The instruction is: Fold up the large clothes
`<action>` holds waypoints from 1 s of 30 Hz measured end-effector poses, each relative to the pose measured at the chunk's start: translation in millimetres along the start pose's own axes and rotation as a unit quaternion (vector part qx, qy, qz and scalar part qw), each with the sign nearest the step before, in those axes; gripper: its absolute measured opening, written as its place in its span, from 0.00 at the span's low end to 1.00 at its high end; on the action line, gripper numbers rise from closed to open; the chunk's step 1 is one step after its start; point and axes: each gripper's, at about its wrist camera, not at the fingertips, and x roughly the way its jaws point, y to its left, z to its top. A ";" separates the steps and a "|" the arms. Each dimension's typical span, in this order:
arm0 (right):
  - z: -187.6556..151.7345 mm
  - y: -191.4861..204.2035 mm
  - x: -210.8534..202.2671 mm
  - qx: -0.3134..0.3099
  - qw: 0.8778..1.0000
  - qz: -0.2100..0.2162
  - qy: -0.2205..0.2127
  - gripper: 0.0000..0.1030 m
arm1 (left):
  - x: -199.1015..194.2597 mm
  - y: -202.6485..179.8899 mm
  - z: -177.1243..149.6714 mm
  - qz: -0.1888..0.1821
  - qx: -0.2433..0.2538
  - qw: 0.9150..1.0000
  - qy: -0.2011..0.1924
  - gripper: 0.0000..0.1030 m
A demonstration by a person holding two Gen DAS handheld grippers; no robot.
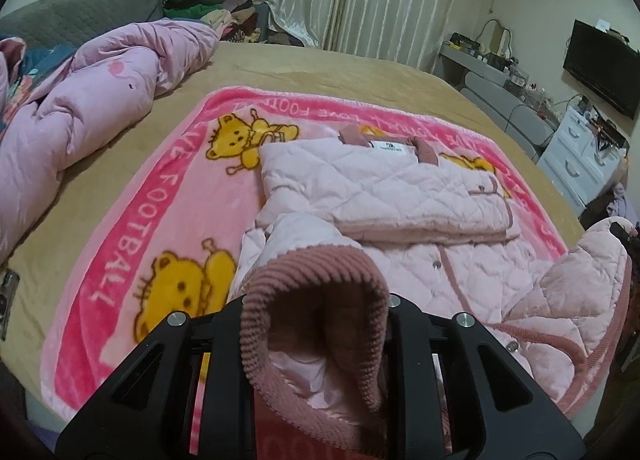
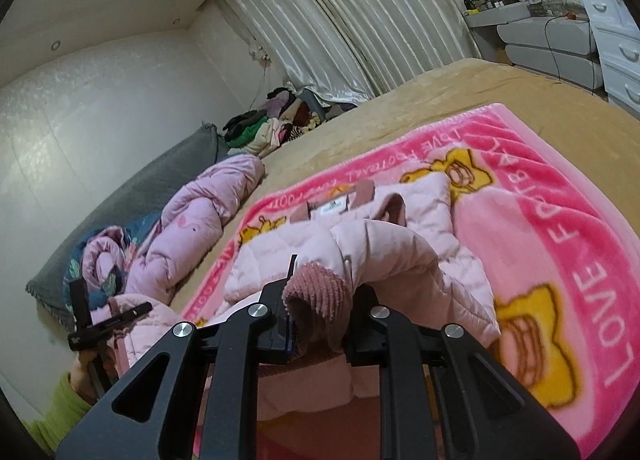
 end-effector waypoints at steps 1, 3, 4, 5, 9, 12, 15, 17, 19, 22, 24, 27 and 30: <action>6.1 -0.8 3.7 0.004 1.000 0.001 -0.002 0.15 | 2.9 0.9 6.9 -0.003 -0.004 1.000 0.001 0.14; 19.1 -2.3 11.1 0.015 1.000 0.002 -0.006 0.15 | 8.0 4.1 20.7 -0.009 -0.014 1.000 0.001 0.14; 25.6 -2.7 14.2 0.017 1.000 0.002 -0.008 0.15 | 9.4 5.6 26.2 -0.011 -0.018 1.000 0.001 0.14; 31.6 -2.2 16.8 0.017 1.000 0.001 -0.011 0.15 | 10.9 6.8 31.6 -0.013 -0.023 1.000 0.000 0.14; 60.1 1.3 23.8 0.013 1.000 -0.005 -0.027 0.15 | 14.3 13.7 56.0 -0.015 -0.035 0.999 -0.006 0.14; 78.3 3.8 29.8 0.007 0.999 -0.009 -0.033 0.15 | 14.9 19.7 76.0 -0.016 -0.044 0.999 -0.012 0.14; 94.8 3.3 40.4 0.011 0.999 -0.014 -0.037 0.15 | 19.5 21.9 92.4 -0.012 -0.052 0.998 -0.015 0.14; 101.8 2.7 45.5 0.011 0.999 -0.016 -0.040 0.15 | 23.2 23.9 100.1 -0.008 -0.063 0.998 -0.012 0.14; 110.5 2.6 54.5 0.012 0.999 -0.017 -0.040 0.15 | 28.4 25.7 107.5 -0.011 -0.072 0.997 -0.010 0.14; 122.1 -3.1 73.1 0.018 0.999 -0.026 -0.035 0.15 | 38.5 26.8 115.0 -0.005 -0.075 0.997 -0.009 0.14; 126.2 -8.6 85.9 0.022 0.999 -0.032 -0.030 0.15 | 44.6 28.0 117.0 0.000 -0.076 0.997 -0.008 0.14; 129.6 -18.5 103.1 0.030 0.998 -0.041 -0.023 0.15 | 57.2 28.5 118.3 0.009 -0.076 0.997 -0.006 0.15; 129.4 -30.1 121.7 0.035 0.998 -0.057 -0.012 0.15 | 71.4 28.6 119.0 0.018 -0.069 0.997 -0.003 0.15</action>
